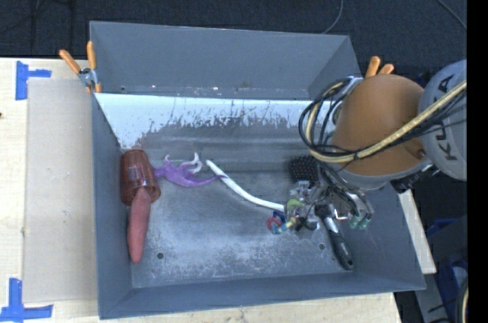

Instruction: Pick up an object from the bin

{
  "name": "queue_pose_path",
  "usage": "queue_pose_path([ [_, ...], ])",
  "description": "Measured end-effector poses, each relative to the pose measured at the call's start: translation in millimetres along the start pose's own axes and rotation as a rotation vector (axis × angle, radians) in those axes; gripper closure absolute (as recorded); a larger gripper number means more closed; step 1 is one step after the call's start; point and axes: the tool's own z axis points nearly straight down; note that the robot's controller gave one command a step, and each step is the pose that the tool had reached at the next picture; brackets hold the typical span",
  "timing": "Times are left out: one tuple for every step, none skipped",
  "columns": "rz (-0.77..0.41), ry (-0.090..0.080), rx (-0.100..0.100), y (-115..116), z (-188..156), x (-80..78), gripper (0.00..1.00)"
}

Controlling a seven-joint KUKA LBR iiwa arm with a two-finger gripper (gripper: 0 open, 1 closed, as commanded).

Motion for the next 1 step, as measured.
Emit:
queue_pose_path([
  [0.03, 0.003, 0.0, -15.1, -37.7, 4.4, 1.0],
])
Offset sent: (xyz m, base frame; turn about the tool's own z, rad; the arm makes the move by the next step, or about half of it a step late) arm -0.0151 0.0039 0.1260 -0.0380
